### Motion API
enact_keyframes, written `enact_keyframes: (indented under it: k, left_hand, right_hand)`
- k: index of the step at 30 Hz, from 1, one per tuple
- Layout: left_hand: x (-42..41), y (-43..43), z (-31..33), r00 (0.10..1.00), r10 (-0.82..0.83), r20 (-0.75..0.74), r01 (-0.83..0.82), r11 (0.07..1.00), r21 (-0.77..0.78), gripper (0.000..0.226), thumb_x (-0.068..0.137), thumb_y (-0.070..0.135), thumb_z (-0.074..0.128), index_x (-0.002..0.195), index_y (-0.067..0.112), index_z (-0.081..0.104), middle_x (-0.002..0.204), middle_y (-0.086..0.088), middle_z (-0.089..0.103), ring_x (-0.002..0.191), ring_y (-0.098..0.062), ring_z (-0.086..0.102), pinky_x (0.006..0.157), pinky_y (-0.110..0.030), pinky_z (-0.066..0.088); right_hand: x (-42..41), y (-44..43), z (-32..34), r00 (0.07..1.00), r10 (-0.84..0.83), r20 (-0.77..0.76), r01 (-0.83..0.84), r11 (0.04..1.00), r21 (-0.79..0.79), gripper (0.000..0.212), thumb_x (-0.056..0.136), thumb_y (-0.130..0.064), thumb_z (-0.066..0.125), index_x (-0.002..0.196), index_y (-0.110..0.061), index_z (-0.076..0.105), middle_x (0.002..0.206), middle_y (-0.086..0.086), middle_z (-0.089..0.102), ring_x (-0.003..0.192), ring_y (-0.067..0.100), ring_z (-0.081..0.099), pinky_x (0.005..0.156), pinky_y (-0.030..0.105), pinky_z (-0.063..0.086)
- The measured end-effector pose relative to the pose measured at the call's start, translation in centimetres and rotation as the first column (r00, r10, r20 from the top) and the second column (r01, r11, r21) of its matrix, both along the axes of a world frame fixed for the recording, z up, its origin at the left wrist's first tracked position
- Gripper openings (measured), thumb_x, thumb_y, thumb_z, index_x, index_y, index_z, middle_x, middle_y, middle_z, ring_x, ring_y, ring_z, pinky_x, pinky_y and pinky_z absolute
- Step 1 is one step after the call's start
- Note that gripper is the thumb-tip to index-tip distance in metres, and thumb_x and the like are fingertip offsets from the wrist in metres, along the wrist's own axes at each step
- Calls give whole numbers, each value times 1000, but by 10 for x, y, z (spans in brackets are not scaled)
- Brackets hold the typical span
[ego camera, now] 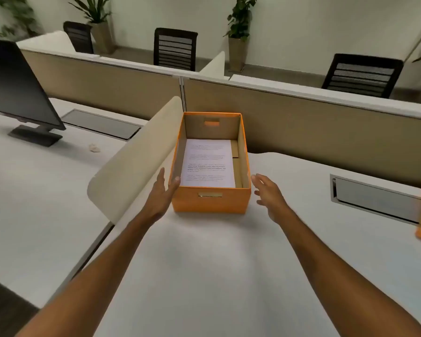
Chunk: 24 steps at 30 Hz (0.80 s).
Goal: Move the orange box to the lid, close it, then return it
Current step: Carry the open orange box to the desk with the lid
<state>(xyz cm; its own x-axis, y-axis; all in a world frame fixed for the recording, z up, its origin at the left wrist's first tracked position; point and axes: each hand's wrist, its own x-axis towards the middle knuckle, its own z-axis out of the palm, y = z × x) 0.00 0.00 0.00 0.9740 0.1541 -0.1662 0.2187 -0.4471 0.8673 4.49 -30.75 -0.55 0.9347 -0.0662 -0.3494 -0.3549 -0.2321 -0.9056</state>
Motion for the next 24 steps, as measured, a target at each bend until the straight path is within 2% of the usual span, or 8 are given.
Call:
enact_keyframes:
  k: [3, 6, 10, 12, 14, 17, 21, 24]
  left_hand:
    - [15, 6, -2, 995, 10, -97, -23, 991, -134, 87, 81, 82, 36, 155, 38, 19, 160, 5, 34, 145, -23, 34, 116, -49, 29]
    - [22, 11, -4, 983, -10, -182, -46, 953, -299, 56, 83, 78, 35, 131, 52, 48, 135, 17, 56, 131, -20, 50, 101, -43, 40]
    - [29, 15, -13, 983, -33, -183, -38, 929, -368, 63, 86, 73, 44, 141, 44, 41, 133, 9, 58, 123, -24, 57, 98, -44, 46]
    - [30, 18, -15, 977, -22, -210, -64, 918, -392, 66, 85, 70, 49, 144, 41, 39, 139, 2, 56, 123, -28, 57, 101, -50, 47]
    - [31, 21, -15, 974, -25, -224, -74, 903, -422, 63, 86, 66, 54, 143, 41, 41, 137, -1, 59, 119, -28, 60, 94, -49, 51]
    - [31, 24, -15, 974, -34, -224, -71, 893, -444, 56, 88, 59, 58, 140, 42, 46, 130, -1, 65, 114, -28, 65, 86, -46, 56]
    - [25, 26, -14, 976, -55, -210, -48, 889, -456, 47, 89, 54, 61, 135, 46, 52, 117, 2, 71, 112, -27, 66, 86, -47, 56]
    - [14, 22, -9, 979, -71, -192, -22, 896, -443, 46, 87, 53, 63, 133, 49, 54, 117, 4, 72, 112, -25, 67, 90, -50, 56]
  right_hand:
    - [8, 4, -4, 997, -39, -61, 42, 998, 55, 59, 97, -54, 45, 147, -22, 41, 148, 5, 47, 130, 30, 48, 98, 47, 44]
    - [12, 7, -9, 994, -10, -111, 24, 991, 129, 54, 98, -56, 41, 143, -27, 44, 142, 5, 52, 125, 28, 51, 99, 48, 45]
    - [14, 11, -9, 990, 39, -133, -6, 971, 239, 53, 95, -61, 42, 140, -34, 45, 135, -1, 56, 124, 29, 52, 96, 54, 47]
    - [14, 11, -9, 988, 41, -147, -3, 969, 246, 55, 94, -61, 43, 143, -38, 42, 141, -3, 51, 129, 31, 47, 94, 58, 45]
    - [14, 9, -10, 987, 38, -156, 4, 965, 264, 54, 95, -59, 44, 145, -38, 41, 145, -3, 48, 131, 33, 45, 89, 60, 46]
    - [14, 7, -10, 986, 36, -160, 12, 957, 289, 49, 97, -52, 47, 143, -37, 45, 141, -1, 54, 127, 36, 49, 81, 60, 53]
    - [4, -1, -6, 989, 43, -142, 2, 953, 303, 50, 92, -51, 54, 140, -37, 50, 137, -2, 58, 124, 35, 53, 74, 58, 58]
    - [-10, -12, -3, 991, 33, -132, 10, 951, 310, 50, 91, -50, 58, 139, -37, 52, 135, -2, 60, 121, 34, 56, 79, 63, 56]
